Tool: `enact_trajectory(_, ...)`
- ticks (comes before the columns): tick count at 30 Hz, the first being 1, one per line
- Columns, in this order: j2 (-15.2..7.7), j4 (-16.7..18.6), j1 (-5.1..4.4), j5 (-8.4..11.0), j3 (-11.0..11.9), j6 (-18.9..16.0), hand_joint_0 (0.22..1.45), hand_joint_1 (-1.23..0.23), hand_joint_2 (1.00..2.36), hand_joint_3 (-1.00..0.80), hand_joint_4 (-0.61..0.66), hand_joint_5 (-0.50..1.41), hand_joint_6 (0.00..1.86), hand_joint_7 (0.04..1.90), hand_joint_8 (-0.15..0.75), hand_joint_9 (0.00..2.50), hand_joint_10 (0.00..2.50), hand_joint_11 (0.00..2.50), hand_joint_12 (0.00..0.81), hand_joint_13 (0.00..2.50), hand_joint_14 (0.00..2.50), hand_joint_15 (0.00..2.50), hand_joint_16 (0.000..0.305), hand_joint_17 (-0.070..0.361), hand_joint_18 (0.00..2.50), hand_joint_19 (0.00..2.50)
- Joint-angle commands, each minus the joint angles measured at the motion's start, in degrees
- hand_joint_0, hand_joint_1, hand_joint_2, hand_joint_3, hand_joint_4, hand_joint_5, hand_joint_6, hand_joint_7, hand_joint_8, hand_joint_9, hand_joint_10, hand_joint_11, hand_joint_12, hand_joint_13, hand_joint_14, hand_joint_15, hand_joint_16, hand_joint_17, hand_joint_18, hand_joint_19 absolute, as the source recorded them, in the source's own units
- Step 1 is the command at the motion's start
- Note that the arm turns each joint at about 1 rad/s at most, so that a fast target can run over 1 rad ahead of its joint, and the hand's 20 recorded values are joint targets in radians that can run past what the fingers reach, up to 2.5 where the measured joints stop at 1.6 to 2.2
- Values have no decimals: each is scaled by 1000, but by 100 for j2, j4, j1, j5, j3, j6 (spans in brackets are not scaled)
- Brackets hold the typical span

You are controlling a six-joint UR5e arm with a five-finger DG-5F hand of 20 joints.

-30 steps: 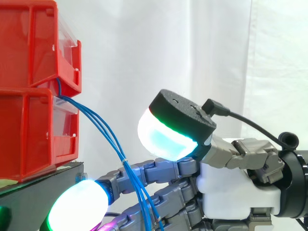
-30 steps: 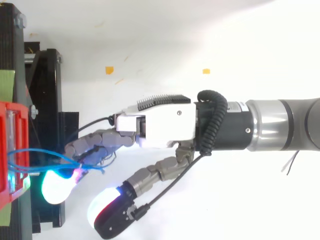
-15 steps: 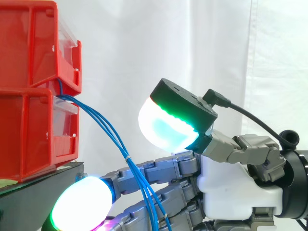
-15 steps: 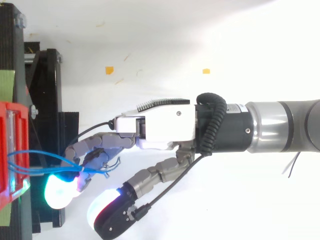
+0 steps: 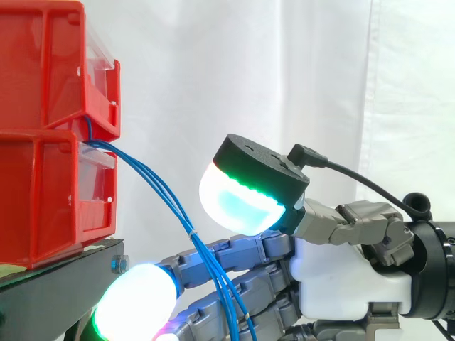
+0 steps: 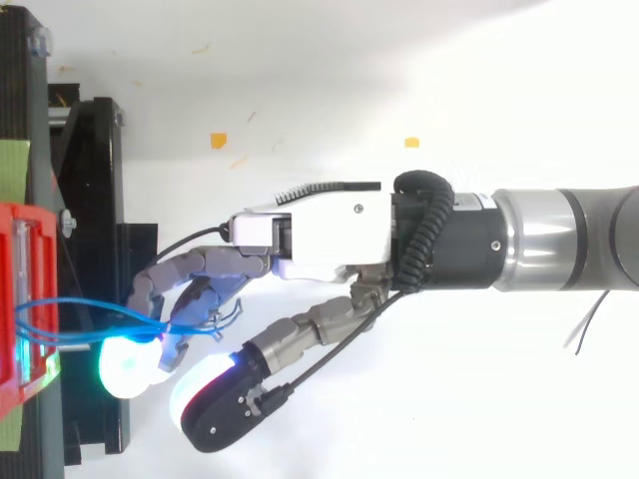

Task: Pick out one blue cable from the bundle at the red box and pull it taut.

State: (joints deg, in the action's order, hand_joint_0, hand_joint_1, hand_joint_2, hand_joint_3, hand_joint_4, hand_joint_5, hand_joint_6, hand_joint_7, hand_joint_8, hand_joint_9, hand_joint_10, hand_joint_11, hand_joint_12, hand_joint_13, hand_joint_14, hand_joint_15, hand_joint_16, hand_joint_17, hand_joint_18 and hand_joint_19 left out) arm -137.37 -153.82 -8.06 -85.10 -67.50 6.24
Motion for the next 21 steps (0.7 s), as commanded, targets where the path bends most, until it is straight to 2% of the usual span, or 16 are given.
enact_trajectory(1, 0, 1, 24, -42, 0, 0, 551, -562, 1004, -445, 211, -156, 503, 923, 242, 773, 15, 409, 302, 690, 18, 418, 44, 100, 429, 526)
enact_trajectory(13, 0, 203, 76, -139, 0, -44, 574, -582, 1008, -406, 190, -148, 503, 981, 238, 794, 17, 451, 306, 744, 18, 463, 44, 99, 462, 564)
enact_trajectory(21, 0, 247, 156, -253, 0, -193, 598, -596, 1012, -363, 168, -143, 503, 1038, 236, 806, 20, 480, 300, 758, 19, 485, 44, 98, 474, 582)
